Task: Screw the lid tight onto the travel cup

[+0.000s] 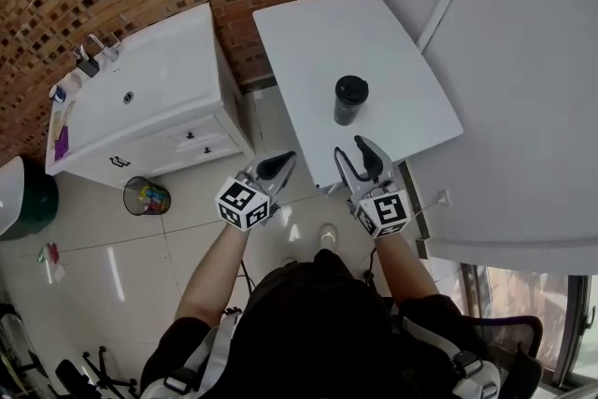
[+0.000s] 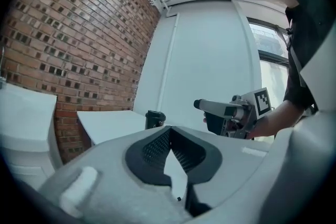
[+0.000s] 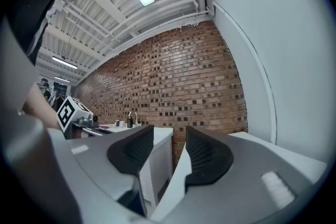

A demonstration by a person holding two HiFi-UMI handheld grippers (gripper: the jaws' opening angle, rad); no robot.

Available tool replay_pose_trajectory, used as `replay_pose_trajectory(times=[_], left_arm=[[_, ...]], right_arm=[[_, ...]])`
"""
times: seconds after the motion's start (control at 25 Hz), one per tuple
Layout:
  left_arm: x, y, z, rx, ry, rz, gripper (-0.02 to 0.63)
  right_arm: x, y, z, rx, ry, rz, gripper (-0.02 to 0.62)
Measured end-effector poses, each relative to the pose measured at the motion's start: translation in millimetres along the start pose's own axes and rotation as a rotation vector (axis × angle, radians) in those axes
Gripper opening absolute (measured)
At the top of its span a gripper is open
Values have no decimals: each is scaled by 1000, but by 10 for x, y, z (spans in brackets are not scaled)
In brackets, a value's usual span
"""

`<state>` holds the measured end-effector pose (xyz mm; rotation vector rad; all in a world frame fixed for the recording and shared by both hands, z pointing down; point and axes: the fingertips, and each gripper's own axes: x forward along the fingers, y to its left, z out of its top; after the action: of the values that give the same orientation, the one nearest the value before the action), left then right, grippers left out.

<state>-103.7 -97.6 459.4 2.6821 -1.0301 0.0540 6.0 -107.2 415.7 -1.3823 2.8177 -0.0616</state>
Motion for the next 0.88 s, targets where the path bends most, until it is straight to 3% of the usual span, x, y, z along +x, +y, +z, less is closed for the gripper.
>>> replay_pose_trajectory(times=[0.16,0.28,0.4,0.56,0.76,0.88], left_arm=[[-376,-126,182,25,-26,-15,2],[-618,-240,279,36,-47,-30,2],[-795,-318,301,32,-60,-39,2],[-932,-338,276,15,-66,-20,2],[-1022,-489,284,-22,-135,2,2],[-1046,-578,328,1,-151,30,2]], right_arm=[[-85,389,120,-78,9,26,104],[-198,529,172,-159,56,33,68],[-391,579,305,-175,50,5,17],[-632,624,394,-158,32,-22,2],[-941,528,349,-118,42,-15,2],[-1034,452,330,-91,47,5,2]])
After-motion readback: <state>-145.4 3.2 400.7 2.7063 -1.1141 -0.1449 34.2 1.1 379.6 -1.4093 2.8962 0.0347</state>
